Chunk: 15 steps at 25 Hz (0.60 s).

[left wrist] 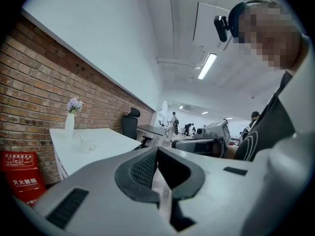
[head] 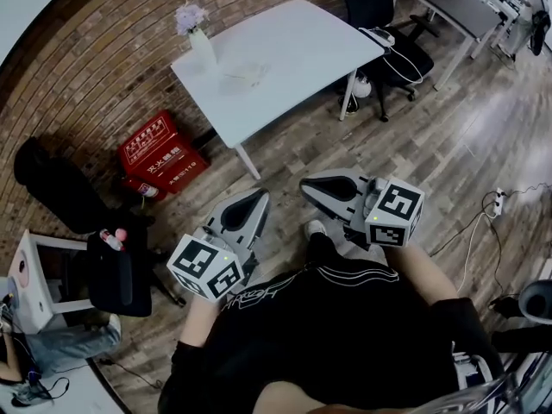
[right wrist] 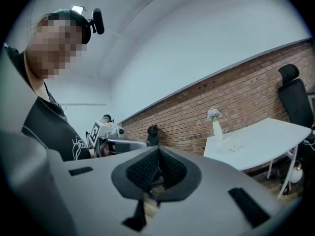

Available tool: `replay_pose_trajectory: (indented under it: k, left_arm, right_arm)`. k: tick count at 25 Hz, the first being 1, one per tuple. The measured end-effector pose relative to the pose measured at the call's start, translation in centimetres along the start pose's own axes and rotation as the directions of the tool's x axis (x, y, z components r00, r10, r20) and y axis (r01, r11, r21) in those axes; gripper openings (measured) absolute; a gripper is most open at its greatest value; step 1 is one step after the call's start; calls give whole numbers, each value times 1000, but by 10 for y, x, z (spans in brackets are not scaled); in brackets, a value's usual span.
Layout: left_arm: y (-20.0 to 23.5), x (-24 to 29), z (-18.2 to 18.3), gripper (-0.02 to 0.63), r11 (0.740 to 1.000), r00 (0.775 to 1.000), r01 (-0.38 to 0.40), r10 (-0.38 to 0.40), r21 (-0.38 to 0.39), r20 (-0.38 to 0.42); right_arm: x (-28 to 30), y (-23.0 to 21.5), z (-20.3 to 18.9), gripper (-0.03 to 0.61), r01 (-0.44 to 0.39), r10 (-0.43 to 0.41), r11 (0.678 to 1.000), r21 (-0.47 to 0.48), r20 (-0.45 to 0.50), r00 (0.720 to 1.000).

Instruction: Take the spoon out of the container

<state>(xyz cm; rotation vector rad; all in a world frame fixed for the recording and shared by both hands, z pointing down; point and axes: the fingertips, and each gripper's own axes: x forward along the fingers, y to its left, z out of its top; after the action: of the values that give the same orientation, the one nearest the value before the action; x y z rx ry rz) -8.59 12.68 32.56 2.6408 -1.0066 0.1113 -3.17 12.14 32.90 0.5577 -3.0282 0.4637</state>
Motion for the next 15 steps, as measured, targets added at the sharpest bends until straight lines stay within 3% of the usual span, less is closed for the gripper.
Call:
replay_pose_trajectory:
  k: [7,12,15]
  left_arm:
    - [63,108,43,5,998,997,-65,65,-11,35]
    - [91,154,68,5,996,991,-65,71,-59,112]
    - [113,167,69,5,993,990,-103,108,-57,93]
  right_arm:
    - [10,-124,47,-3,-54,55,998,-26,32,998]
    - [15,-182,67,-3,-97,99,994,-45,49,994]
    - [21,-208,69,-3,-97,99,995,-34,49,994]
